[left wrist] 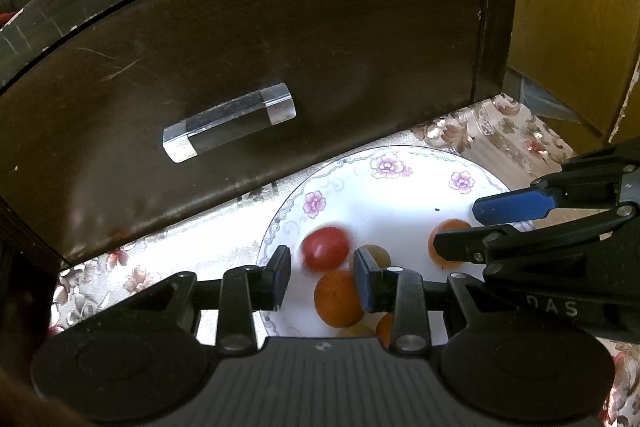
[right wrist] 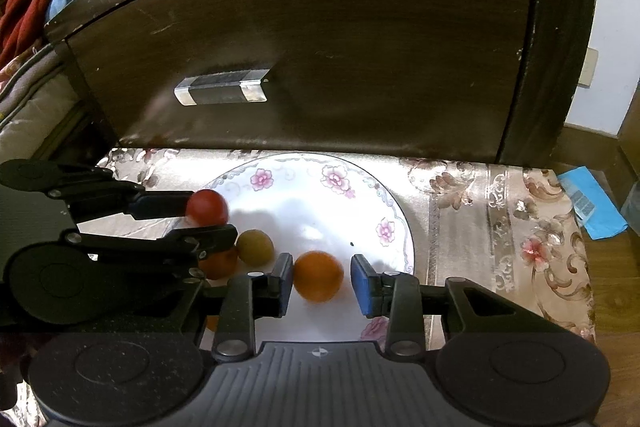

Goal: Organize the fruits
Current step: 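Open both tools to drop the tomatoes into the bowl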

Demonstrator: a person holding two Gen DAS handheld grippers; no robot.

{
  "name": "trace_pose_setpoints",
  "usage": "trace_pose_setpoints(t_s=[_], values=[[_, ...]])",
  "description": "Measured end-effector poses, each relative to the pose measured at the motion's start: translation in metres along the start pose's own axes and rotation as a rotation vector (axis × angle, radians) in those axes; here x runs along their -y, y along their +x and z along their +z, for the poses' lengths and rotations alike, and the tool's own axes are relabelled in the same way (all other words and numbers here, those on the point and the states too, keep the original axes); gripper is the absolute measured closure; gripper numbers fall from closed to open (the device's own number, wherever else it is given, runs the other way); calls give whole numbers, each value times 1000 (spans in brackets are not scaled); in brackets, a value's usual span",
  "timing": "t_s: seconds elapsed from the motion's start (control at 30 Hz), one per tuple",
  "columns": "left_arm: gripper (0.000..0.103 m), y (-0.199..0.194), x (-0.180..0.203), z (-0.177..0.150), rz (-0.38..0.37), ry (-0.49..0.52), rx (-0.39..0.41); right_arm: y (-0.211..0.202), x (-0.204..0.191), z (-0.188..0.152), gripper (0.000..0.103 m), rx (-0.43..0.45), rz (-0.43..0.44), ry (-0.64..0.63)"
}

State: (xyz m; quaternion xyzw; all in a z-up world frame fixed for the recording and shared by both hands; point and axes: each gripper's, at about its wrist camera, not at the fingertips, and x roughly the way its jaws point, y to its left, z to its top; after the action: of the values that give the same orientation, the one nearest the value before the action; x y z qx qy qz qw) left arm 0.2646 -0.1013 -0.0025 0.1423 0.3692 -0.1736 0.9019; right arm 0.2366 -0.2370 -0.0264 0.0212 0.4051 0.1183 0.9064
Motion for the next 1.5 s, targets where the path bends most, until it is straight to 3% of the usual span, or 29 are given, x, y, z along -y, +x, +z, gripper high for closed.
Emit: trace_pose_setpoints(t_s=[0.8,1.5], values=[[60,-35,4,5,16,1,41,-36,-4,2,69,44,-23,-1],[60,-67,5,-14,27,14,30,-64,-26,-4,69,68,2,-14]])
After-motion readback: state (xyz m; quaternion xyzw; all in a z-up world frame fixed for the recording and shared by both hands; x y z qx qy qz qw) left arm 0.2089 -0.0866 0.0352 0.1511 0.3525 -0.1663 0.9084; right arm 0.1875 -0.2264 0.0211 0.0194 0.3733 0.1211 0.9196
